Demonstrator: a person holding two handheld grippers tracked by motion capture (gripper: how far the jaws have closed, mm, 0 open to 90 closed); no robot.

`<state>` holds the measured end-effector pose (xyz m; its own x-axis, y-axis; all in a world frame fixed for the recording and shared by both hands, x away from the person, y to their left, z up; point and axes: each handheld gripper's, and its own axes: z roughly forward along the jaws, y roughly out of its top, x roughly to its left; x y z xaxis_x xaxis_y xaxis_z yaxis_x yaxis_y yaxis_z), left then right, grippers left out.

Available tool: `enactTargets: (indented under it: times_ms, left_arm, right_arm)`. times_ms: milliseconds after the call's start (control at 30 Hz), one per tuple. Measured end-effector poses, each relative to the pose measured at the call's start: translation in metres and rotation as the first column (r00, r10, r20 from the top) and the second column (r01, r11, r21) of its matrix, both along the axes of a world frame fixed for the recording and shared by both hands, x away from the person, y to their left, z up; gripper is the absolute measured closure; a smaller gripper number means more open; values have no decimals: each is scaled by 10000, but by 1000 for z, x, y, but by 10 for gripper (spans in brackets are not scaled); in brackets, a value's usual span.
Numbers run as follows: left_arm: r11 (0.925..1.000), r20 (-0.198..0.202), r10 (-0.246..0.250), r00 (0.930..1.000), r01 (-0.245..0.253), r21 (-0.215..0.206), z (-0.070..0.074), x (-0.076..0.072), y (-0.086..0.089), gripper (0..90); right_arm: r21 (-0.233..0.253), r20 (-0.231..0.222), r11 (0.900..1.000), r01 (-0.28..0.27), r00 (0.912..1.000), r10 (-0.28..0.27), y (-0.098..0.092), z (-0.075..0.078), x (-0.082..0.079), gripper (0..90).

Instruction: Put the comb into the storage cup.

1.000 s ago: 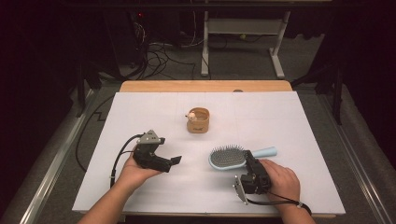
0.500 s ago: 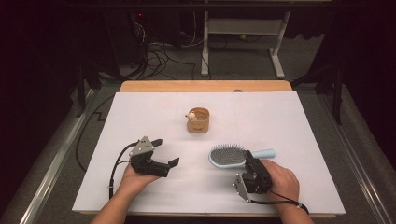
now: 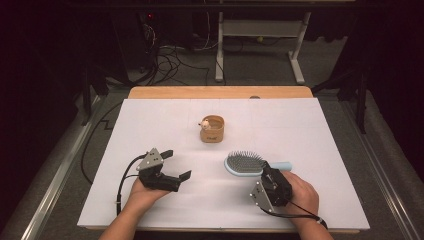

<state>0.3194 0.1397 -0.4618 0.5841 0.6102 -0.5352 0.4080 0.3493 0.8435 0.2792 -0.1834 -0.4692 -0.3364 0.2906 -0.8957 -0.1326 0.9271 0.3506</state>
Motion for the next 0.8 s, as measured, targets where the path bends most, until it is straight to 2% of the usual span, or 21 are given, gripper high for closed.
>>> enactTargets:
  times_ms: [200,267,333,467,533,600,667,800]
  left_arm:
    - [9998,105,129,9999,-128,-122,2,-1,1,6]
    - [9998,161,143,9998,-141,-141,2,-1,0,6]
    - [9998,134,119,9998,-117,-155,1,-1,0,6]
    - [9999,231,93,9997,-90,-105,1,-3,-1,6]
    - [9997,205,45,9998,-40,-249,1,-4,-1,5]
    - [9998,242,60,9997,-55,-208,0,-4,-2,5]
    - [9996,195,50,9998,-45,-261,-1,-4,-1,5]
    - [9989,187,72,9998,-64,-459,0,-5,1,5]
  right_arm:
    - [960,-353,9954,62,9994,-29,-5,6,2,779]
    - [1490,-585,9887,137,9983,-50,-8,9,3,779]
    - [1792,-720,9836,216,9974,-88,-10,11,4,779]
    - [2554,-969,9663,329,9953,-83,-17,16,6,779]
    - [2978,-1112,9539,378,9938,-47,-20,20,6,779]
    - [3372,-1185,9405,420,9930,-19,-23,23,7,779]
    - [3594,-1257,9321,450,9921,6,-25,25,7,779]
    - [4219,-1449,9051,527,9894,99,-30,29,8,779]
